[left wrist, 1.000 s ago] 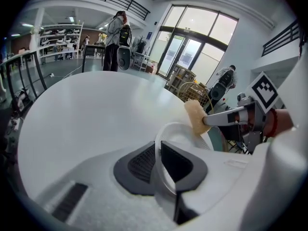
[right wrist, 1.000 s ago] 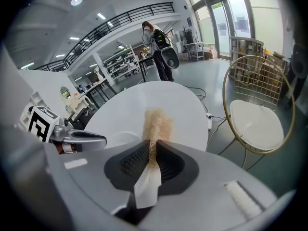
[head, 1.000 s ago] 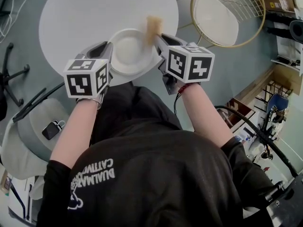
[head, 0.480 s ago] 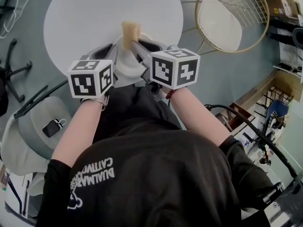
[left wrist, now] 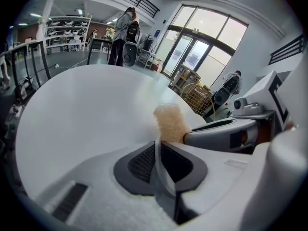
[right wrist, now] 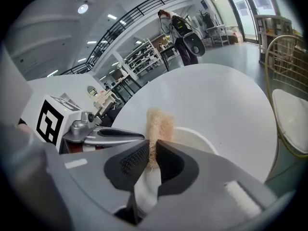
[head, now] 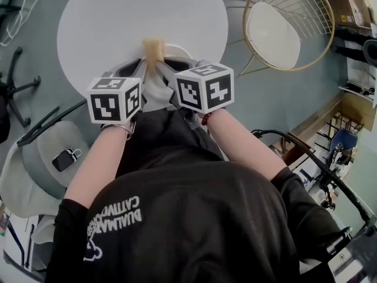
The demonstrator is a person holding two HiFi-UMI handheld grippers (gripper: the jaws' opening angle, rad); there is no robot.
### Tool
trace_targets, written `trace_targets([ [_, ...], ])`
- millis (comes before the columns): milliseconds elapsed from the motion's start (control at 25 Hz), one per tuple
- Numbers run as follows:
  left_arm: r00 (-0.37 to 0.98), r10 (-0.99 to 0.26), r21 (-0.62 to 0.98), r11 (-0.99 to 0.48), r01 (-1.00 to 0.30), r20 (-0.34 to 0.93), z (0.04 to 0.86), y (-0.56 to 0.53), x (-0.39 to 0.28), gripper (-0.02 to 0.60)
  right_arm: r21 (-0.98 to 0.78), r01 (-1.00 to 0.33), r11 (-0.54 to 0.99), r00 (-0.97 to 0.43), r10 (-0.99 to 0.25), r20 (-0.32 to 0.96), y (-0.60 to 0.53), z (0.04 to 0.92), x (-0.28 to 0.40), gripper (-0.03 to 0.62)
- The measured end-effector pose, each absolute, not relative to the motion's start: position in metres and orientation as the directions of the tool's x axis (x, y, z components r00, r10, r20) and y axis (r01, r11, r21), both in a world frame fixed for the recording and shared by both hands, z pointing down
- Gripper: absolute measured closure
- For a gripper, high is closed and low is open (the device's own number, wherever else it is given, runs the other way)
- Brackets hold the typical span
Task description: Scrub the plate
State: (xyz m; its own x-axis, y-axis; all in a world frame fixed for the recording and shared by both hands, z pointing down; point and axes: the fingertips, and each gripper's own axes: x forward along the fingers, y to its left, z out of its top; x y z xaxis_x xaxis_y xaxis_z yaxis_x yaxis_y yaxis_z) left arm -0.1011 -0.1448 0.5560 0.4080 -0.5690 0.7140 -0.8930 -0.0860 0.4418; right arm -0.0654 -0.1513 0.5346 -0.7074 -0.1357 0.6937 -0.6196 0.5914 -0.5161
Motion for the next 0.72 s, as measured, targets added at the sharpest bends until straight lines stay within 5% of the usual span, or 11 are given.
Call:
trace_targets([
  [720,0.413,-0.563,0.448,-0.083,-0.89,0.716,0.558,-0.143,-0.1,0.543,-0.441,-0.723,0.532,-0.624,-0.23,0.746,-0.16,0.538,-0.009,0.54],
])
